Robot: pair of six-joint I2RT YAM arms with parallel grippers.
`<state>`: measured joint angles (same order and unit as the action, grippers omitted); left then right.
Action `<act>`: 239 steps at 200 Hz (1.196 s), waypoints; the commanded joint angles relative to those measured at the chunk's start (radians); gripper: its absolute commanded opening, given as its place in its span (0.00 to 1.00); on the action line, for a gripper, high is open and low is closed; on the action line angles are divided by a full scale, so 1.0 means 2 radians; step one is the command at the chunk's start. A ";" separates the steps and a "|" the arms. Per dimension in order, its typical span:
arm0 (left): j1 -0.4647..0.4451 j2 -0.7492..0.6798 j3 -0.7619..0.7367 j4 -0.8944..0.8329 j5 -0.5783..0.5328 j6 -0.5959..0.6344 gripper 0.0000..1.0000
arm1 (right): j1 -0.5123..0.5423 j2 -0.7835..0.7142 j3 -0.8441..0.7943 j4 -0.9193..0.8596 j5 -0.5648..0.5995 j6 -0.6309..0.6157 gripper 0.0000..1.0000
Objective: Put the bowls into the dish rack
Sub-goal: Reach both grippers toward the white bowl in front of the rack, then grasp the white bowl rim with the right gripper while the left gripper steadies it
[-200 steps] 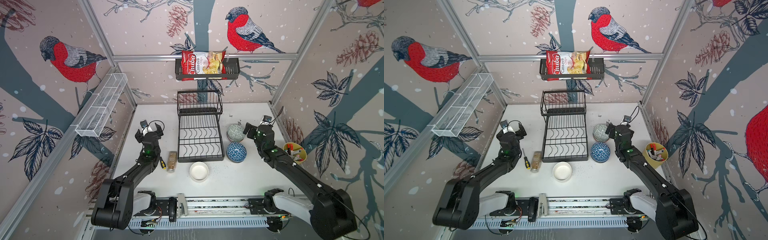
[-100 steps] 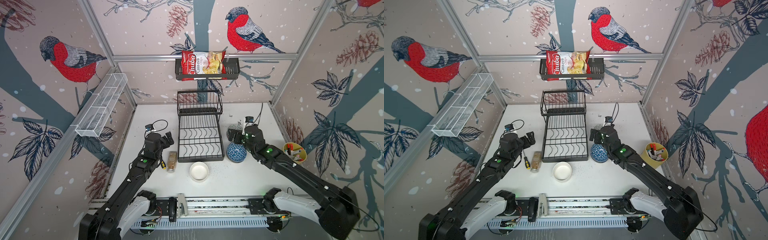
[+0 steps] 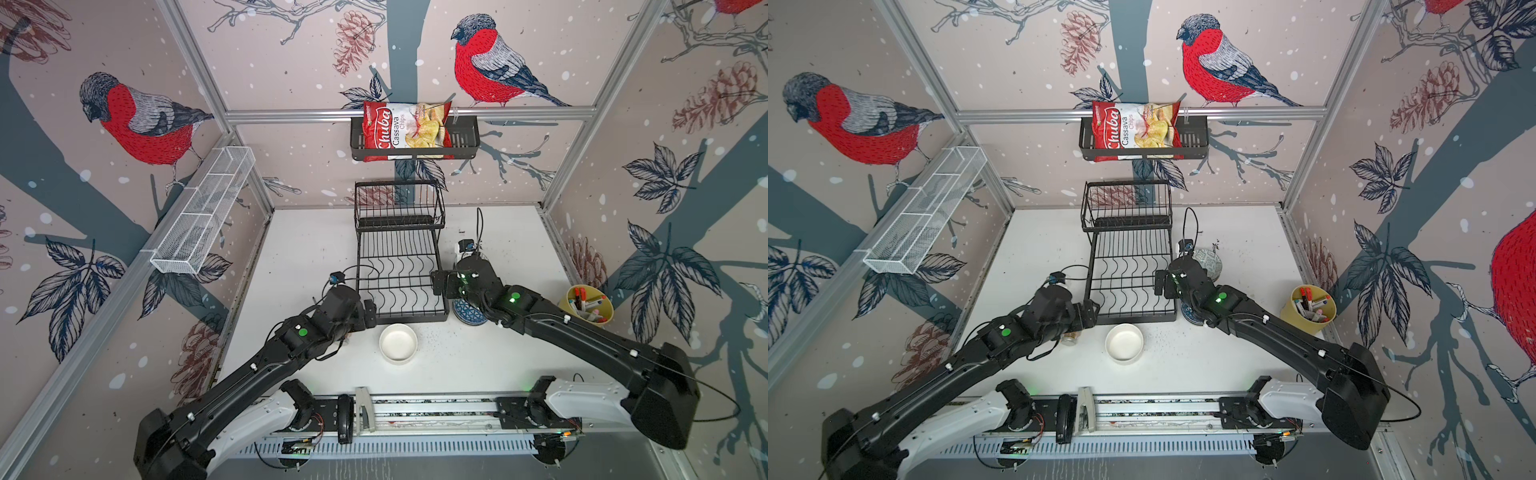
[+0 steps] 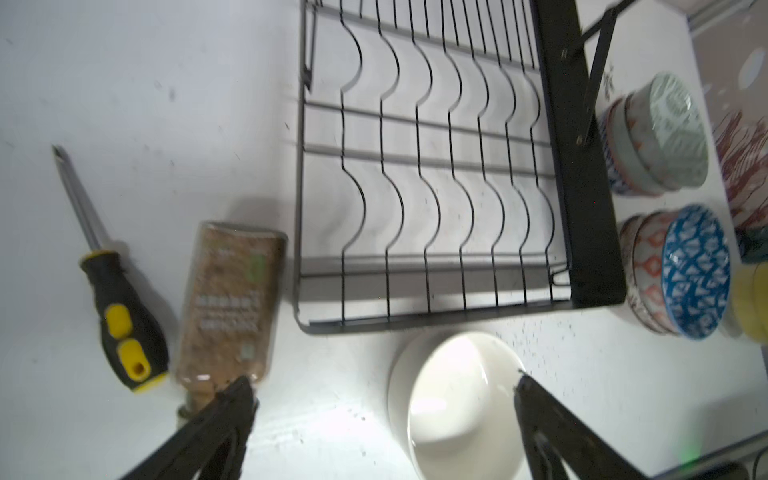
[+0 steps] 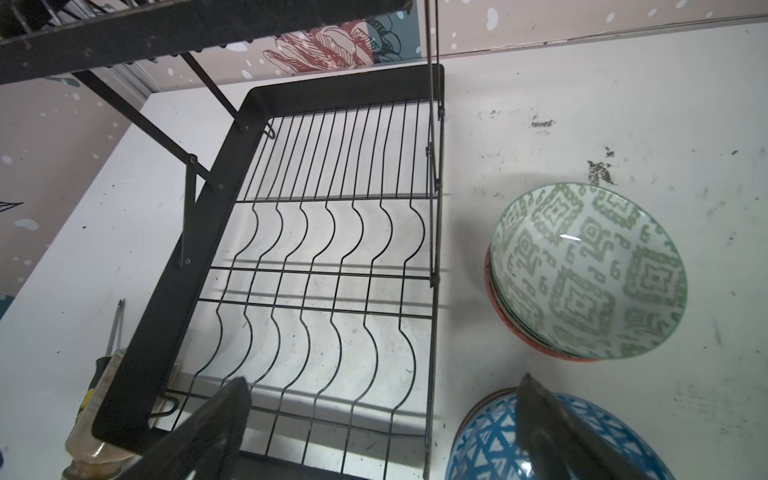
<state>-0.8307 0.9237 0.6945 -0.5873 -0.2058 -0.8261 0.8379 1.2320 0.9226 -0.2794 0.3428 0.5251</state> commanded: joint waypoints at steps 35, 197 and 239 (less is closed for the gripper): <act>-0.071 0.082 0.005 -0.029 -0.001 -0.081 0.93 | -0.003 -0.026 -0.005 -0.033 0.065 0.040 0.99; -0.080 0.221 0.000 0.046 0.021 -0.099 0.40 | -0.084 -0.102 -0.072 0.006 -0.016 0.035 1.00; -0.080 0.241 0.000 0.052 0.019 -0.095 0.22 | -0.075 -0.092 -0.068 0.013 -0.016 0.029 1.00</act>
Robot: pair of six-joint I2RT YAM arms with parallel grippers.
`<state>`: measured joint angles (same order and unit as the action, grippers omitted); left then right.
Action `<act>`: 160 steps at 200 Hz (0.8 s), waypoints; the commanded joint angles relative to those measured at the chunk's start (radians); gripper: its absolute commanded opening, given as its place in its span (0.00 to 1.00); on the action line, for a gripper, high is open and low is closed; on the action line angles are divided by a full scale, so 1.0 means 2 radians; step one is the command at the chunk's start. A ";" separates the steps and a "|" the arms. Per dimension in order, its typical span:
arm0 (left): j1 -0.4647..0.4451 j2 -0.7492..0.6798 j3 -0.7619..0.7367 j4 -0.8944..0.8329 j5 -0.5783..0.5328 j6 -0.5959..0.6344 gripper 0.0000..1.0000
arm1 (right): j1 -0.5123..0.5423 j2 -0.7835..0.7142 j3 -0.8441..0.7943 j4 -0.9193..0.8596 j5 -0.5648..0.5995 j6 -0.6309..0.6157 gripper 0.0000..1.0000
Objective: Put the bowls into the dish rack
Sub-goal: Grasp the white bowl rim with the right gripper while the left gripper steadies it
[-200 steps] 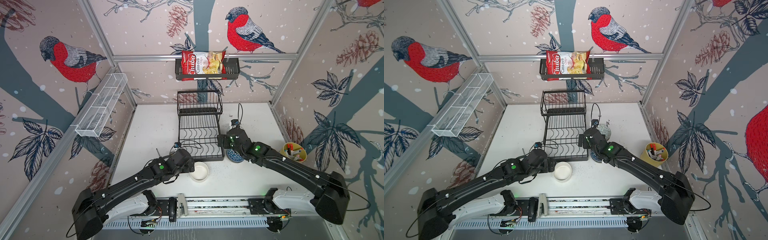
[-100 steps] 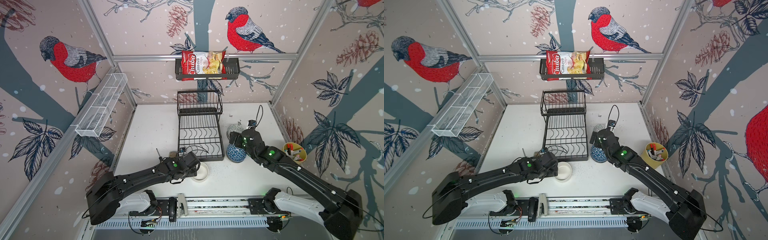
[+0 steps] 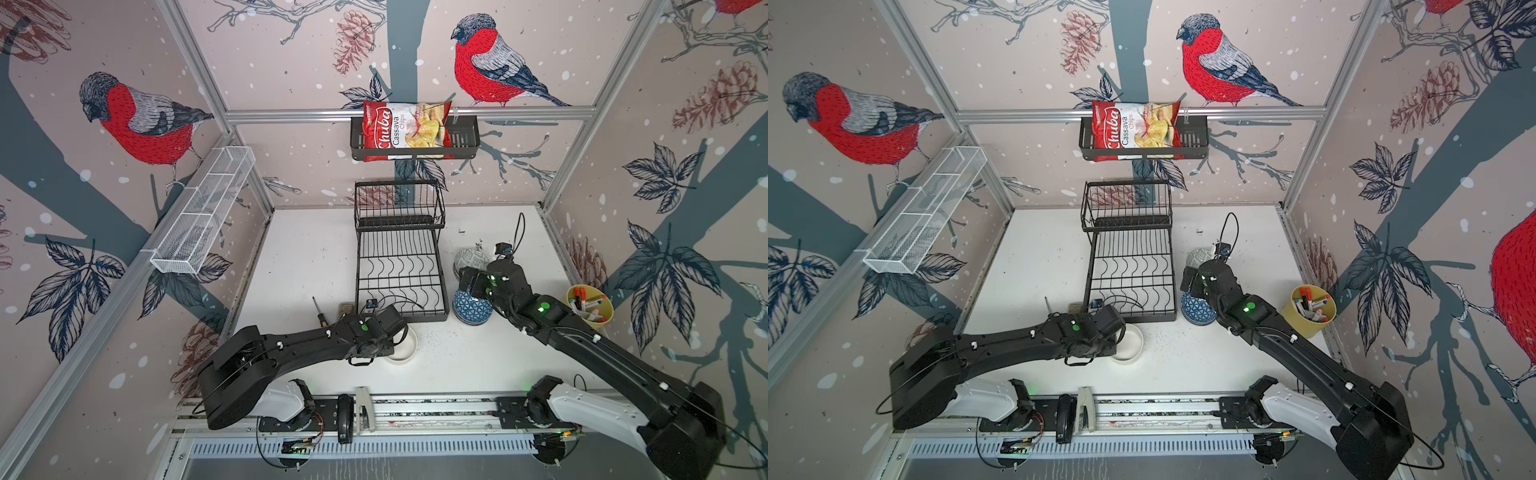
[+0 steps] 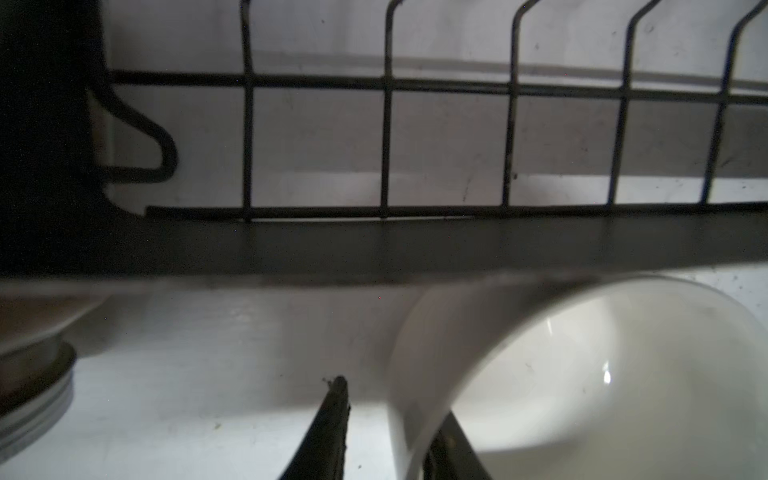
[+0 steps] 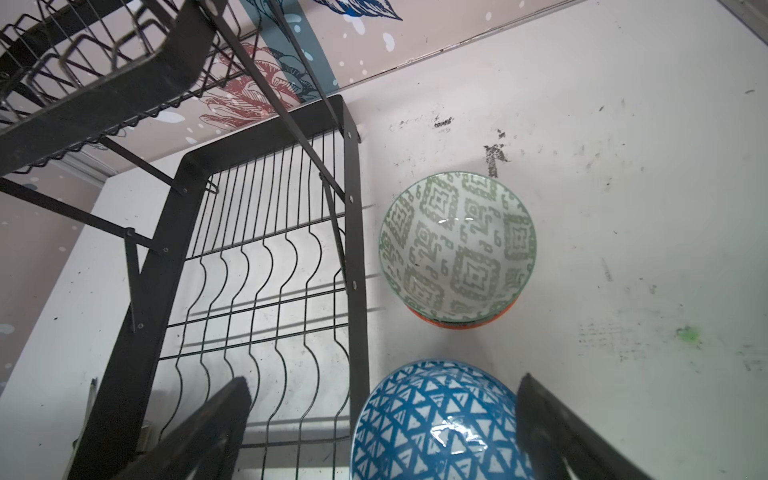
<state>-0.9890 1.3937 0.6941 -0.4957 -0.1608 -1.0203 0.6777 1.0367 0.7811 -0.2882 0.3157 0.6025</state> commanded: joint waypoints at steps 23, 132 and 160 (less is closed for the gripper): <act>-0.001 0.009 -0.002 0.014 -0.002 0.015 0.11 | 0.014 0.016 0.008 0.017 0.000 -0.015 0.99; -0.031 -0.071 -0.046 0.111 -0.026 0.067 0.00 | 0.035 0.045 0.010 0.048 -0.054 -0.044 0.99; -0.033 -0.117 -0.063 0.151 -0.041 0.077 0.00 | 0.027 0.030 0.007 0.054 -0.103 -0.059 1.00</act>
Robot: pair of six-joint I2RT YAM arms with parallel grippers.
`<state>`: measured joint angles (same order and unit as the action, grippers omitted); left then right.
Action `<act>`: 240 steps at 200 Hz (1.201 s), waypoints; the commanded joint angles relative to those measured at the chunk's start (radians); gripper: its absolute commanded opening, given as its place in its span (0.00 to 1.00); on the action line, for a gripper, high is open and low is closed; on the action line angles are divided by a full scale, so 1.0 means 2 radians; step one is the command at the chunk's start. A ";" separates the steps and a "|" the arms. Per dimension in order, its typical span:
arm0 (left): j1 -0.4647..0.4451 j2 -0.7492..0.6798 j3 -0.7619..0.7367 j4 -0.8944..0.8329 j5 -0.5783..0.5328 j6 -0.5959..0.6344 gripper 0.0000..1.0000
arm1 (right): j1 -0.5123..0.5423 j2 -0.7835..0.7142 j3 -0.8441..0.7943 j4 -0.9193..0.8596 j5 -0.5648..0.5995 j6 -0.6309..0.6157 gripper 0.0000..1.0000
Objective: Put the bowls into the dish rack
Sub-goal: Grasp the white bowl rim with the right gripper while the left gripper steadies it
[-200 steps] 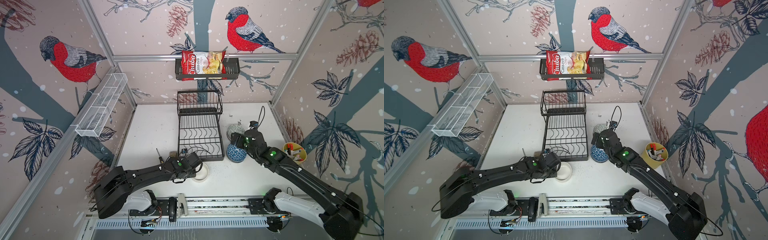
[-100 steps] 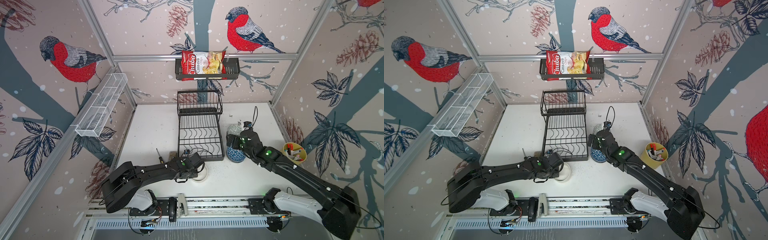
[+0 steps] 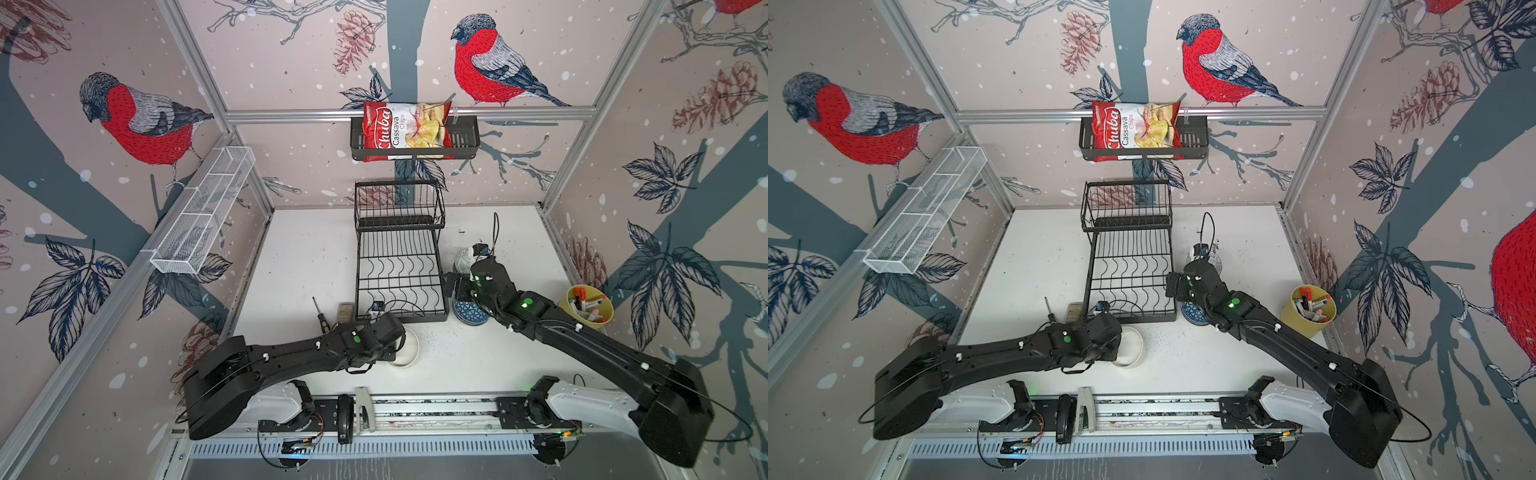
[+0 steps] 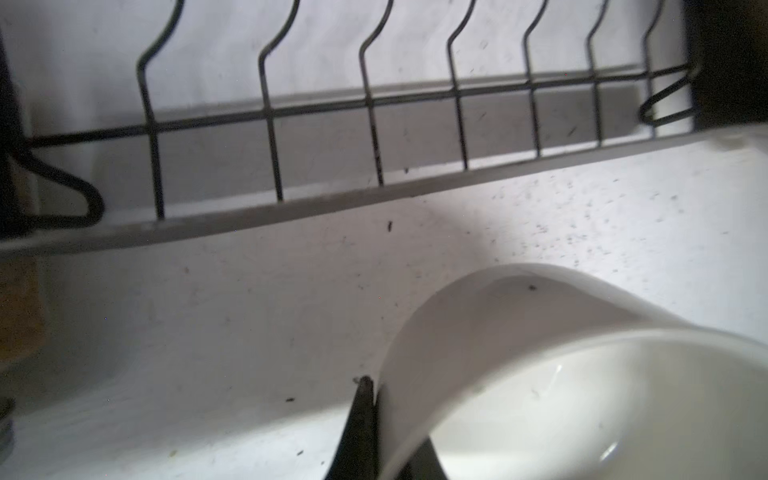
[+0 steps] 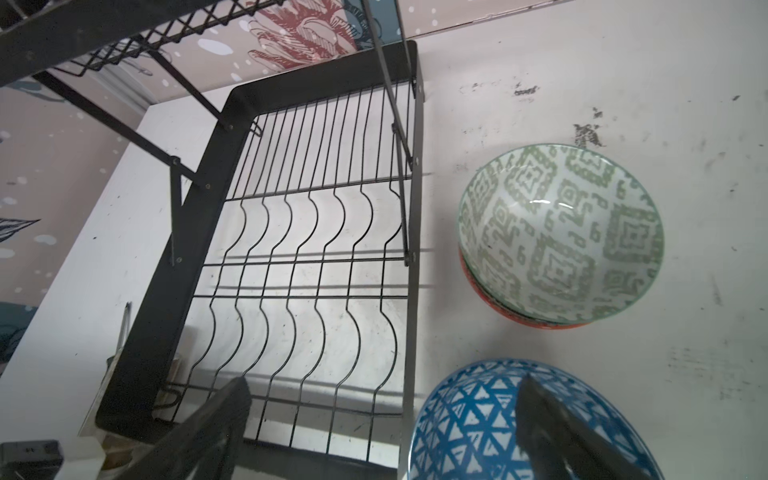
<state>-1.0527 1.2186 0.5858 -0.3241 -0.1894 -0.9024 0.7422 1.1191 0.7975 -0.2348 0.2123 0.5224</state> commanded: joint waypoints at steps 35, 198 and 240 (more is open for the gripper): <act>-0.001 -0.064 0.002 0.081 -0.056 0.056 0.00 | -0.009 -0.026 -0.005 0.030 -0.101 -0.034 1.00; 0.228 -0.005 0.012 0.254 0.181 0.112 0.00 | 0.046 0.029 0.003 0.121 -0.206 -0.002 0.99; 0.247 0.006 0.008 0.288 0.219 0.099 0.00 | 0.065 0.063 0.009 0.147 -0.208 0.003 0.97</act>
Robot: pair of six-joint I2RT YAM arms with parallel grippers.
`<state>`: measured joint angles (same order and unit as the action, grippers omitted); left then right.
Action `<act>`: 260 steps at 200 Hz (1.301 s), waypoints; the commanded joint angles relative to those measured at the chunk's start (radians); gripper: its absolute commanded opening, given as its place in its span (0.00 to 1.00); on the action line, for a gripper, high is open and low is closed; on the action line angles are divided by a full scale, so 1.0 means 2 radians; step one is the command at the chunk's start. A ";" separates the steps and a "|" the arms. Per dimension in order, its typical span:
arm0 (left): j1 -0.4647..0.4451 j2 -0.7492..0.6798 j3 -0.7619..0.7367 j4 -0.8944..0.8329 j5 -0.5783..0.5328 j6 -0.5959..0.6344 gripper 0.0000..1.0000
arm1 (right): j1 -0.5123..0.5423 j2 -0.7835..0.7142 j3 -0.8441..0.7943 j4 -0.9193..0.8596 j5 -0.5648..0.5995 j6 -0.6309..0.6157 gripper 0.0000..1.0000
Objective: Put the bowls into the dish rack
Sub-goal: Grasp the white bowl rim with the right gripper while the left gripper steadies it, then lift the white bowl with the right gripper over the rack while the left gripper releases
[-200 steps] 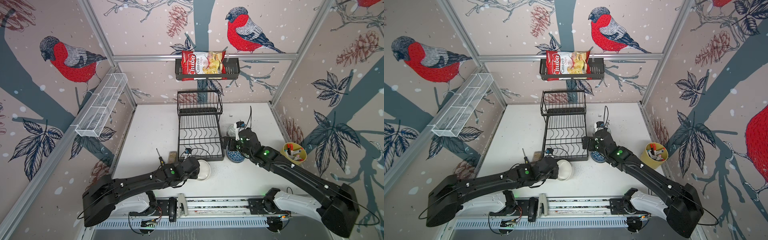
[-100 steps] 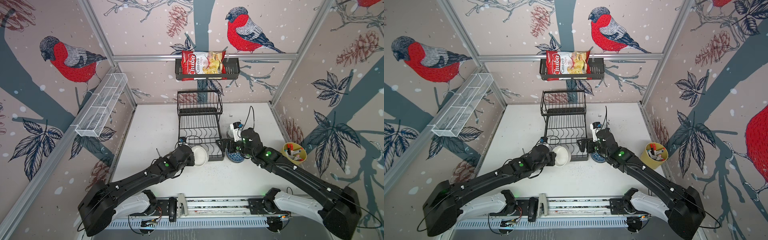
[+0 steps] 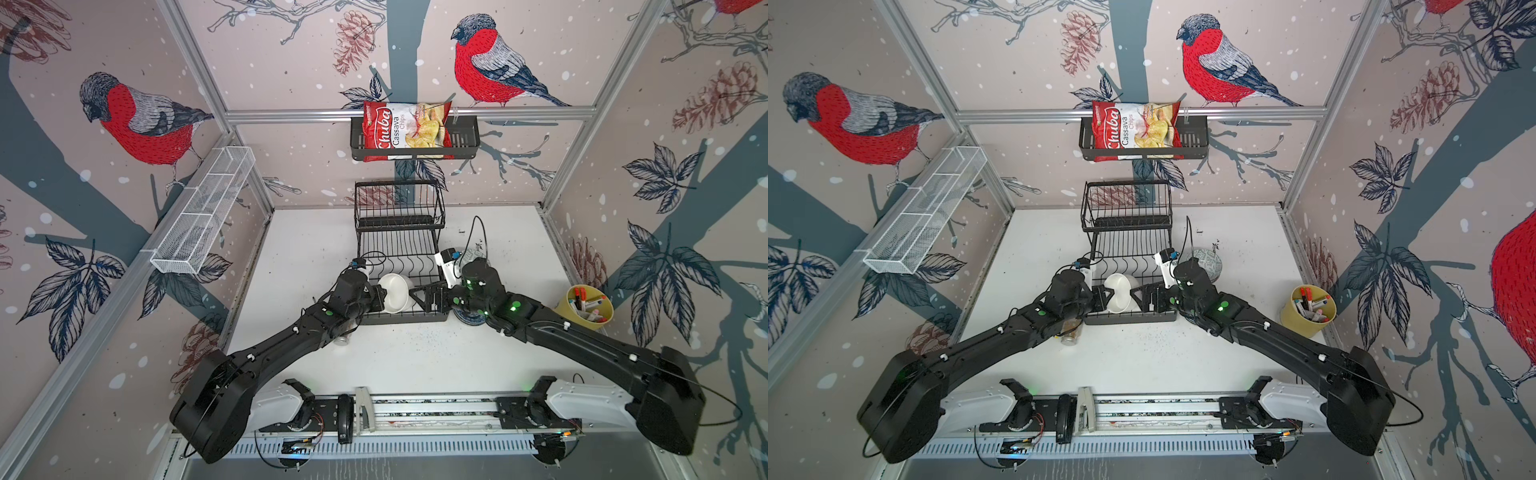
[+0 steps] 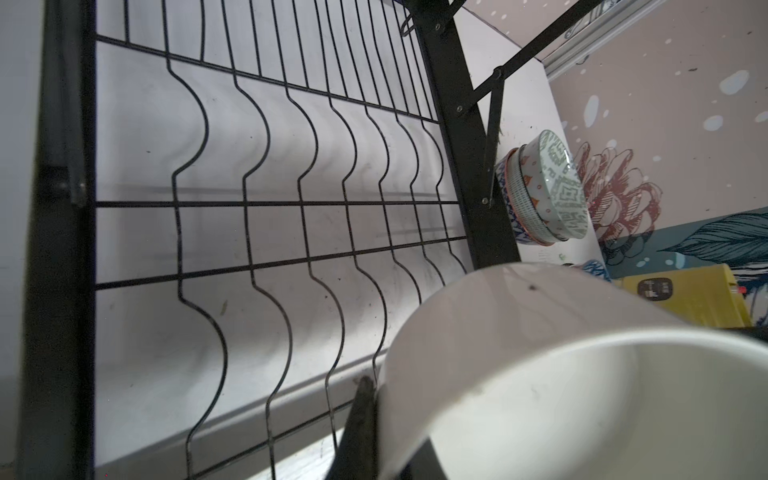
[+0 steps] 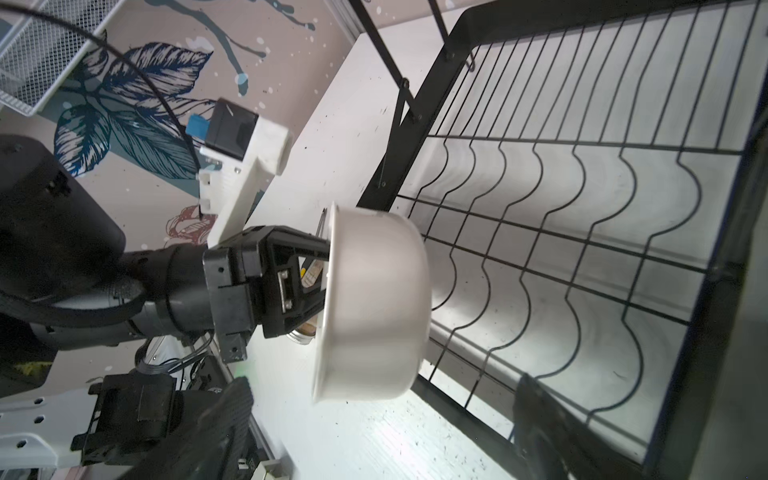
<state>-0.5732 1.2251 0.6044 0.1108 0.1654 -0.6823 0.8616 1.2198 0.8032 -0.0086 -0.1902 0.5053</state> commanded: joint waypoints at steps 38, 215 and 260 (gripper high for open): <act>0.016 0.006 -0.007 0.090 0.063 -0.021 0.00 | 0.010 0.033 0.010 0.060 -0.012 0.015 0.93; 0.024 0.014 -0.009 0.118 0.087 -0.019 0.00 | 0.019 0.066 0.021 0.096 -0.034 0.020 0.43; 0.025 0.015 -0.005 0.114 0.092 -0.013 0.00 | 0.022 0.073 0.025 0.090 -0.014 0.019 0.34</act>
<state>-0.5255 1.2556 0.5777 0.2375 0.2882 -0.7170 0.8917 1.3567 0.8394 0.1257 -0.1837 0.5571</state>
